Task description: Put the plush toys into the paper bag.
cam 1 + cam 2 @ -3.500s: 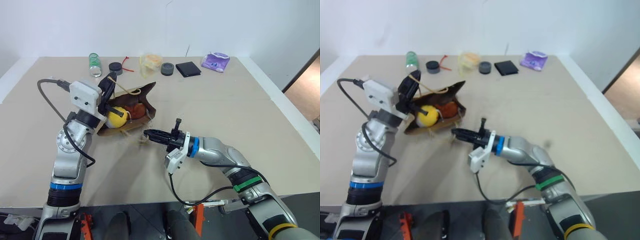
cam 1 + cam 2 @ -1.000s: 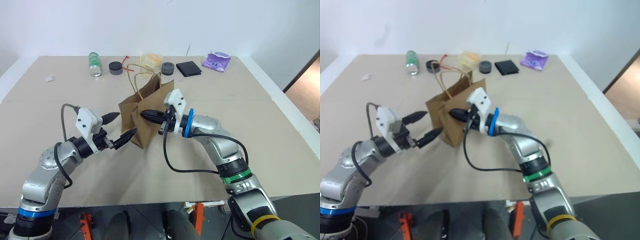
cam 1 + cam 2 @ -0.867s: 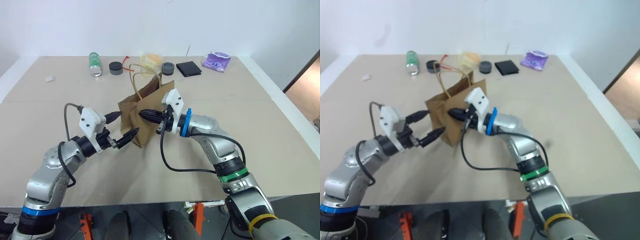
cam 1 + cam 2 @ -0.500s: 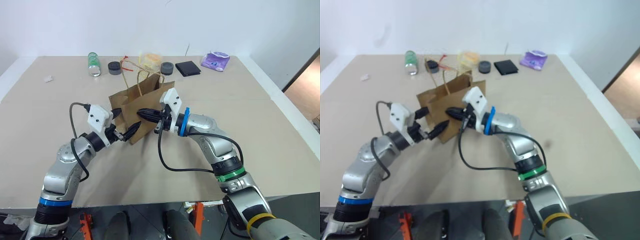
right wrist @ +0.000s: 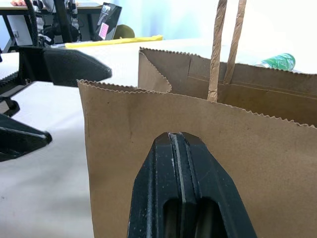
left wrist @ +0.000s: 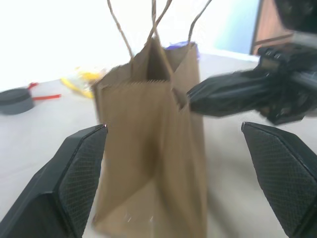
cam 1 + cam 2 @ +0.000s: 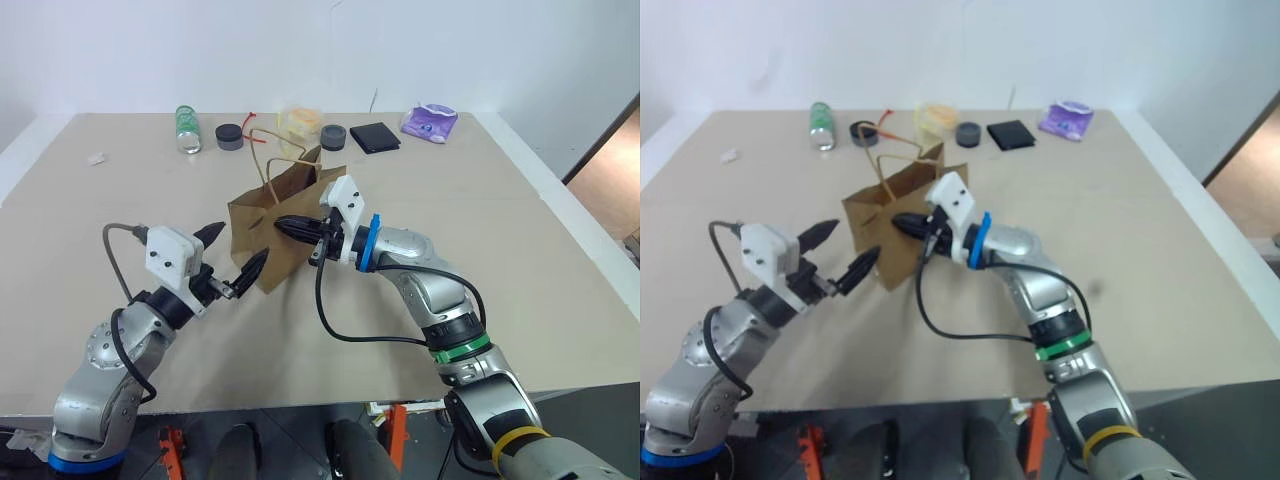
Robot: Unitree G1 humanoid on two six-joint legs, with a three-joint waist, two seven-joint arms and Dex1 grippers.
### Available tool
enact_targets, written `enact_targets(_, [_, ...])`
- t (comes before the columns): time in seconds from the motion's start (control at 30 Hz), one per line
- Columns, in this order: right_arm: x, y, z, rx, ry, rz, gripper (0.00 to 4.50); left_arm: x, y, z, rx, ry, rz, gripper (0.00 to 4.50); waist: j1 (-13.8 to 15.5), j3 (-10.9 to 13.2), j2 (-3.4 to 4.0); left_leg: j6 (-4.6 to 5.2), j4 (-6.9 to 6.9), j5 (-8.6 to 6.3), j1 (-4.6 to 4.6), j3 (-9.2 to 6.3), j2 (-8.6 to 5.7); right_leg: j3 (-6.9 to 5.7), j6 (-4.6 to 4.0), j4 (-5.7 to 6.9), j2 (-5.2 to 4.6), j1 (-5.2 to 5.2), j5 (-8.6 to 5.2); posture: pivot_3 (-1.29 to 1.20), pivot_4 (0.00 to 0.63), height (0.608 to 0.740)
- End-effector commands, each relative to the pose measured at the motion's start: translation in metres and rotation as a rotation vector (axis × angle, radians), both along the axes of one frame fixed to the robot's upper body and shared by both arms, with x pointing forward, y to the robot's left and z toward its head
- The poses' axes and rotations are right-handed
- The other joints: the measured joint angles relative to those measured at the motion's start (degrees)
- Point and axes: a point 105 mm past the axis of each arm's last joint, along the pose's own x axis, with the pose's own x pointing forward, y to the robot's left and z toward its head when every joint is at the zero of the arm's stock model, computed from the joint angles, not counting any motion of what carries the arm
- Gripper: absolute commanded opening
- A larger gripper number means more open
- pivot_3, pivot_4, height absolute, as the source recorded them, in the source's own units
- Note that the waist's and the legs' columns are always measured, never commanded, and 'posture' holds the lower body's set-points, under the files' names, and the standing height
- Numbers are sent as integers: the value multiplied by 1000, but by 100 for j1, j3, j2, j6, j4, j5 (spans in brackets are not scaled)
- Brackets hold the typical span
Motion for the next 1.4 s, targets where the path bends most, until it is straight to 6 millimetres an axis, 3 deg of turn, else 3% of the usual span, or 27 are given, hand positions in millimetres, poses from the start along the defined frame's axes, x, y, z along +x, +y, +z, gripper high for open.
enact_targets(0.03, [0, 3, 19, 32, -57, 7, 75, 1, 6, 8, 20, -48, 13, 4500, 0, 0, 0, 0, 0, 0, 0, 0, 0, 0, 0, 0, 0, 0, 0, 0, 150, 740])
enact_targets(0.4, [1, 7, 19, 31, -64, 3, 75, 23, 7, 7, 35, -63, -12, 4500, 0, 0, 0, -1, -2, -1, -2, 2, 0, -1, -1, 0, 0, -2, 0, 0, 150, 740])
enact_targets(0.83, [-3, 7, 20, 29, -71, 13, 75, 52, -9, 1, 43, -25, -123, 4500, 0, 0, 0, -1, -4, 0, -3, 0, 0, -3, -2, 0, 1, -2, -1, 0, 150, 740])
enact_targets(1.03, [-4, 6, 20, 31, -68, 9, 75, 56, -17, -3, 47, -21, -150, 4500, 0, 0, 0, -1, -14, -1, -4, 1, 0, -2, -5, 0, 2, -7, -4, 0, 150, 740])
enact_targets(1.13, [-4, 6, 19, 31, -66, 9, 0, 57, -17, -1, 39, -25, -150, 3573, 1, 0, 0, -1, -14, -1, -4, 0, 0, -2, -5, 0, 2, -7, -4, 0, 150, 740])
enact_targets(1.33, [-6, 7, 20, 40, -61, 19, 0, 57, -16, 0, 30, -22, -155, 733, 2, 0, 0, -1, -14, -1, -4, 0, 0, -2, -3, 0, 2, -6, -3, 0, 150, 740])
enact_targets(1.4, [-6, 6, 22, 50, -57, 26, 0, 58, -15, 0, 26, -20, -157, 14, 2, 0, 0, -1, -14, 0, -4, 0, 0, -2, -4, 0, 2, -6, -3, 0, 150, 740])
